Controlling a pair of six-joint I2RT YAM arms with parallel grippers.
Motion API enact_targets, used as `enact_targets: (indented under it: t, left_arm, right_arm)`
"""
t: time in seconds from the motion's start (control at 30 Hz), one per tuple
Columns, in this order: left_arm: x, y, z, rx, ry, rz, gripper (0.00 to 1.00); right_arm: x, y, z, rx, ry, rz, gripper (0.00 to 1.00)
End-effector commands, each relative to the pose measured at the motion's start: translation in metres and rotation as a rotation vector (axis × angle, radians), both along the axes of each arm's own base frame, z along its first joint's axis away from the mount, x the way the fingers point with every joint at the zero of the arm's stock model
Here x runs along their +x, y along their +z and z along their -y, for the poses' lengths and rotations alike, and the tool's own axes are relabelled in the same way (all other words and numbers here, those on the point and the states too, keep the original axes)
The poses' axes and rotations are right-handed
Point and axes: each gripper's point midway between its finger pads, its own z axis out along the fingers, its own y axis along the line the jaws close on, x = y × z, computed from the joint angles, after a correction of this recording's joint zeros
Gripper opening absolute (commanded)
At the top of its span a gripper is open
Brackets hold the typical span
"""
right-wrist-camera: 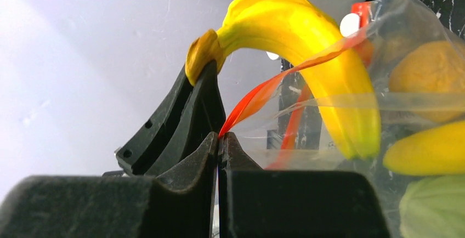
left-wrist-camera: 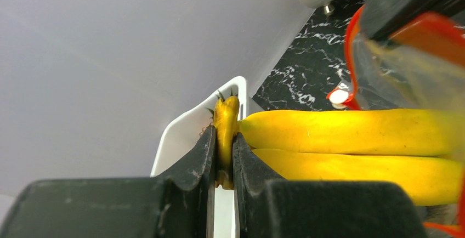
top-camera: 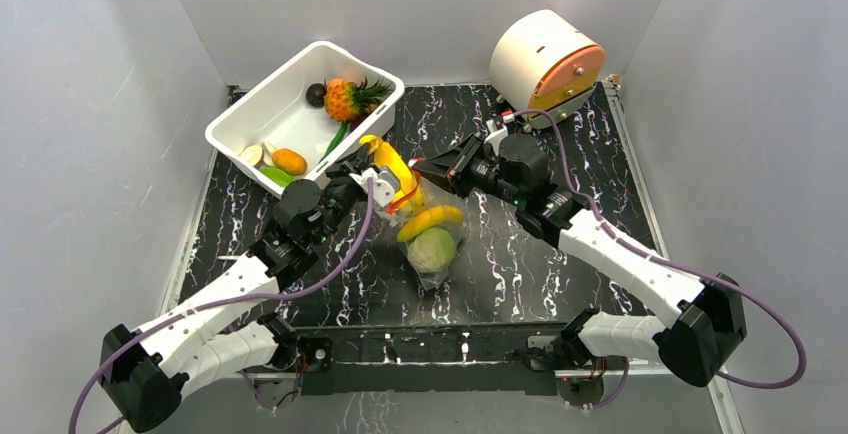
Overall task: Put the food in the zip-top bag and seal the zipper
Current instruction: Place the fake fruit in the zipper food storage bag.
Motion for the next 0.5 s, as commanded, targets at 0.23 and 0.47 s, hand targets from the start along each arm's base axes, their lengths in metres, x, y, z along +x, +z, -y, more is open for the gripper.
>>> enact_targets:
  t: [0.23,0.47]
  left_arm:
    - [-0.047,0.001,0.033,-0.209,-0.272,-0.15,0.0]
    - [-0.063,-0.022,0.035,-0.219,-0.323,-0.24,0.0]
  right_arm:
    - [0.018,0.047,-0.022,0.13,0.033,0.142,0.0]
    - [0.016,0.04,-0.024,0.096,0.059,0.186,0.0]
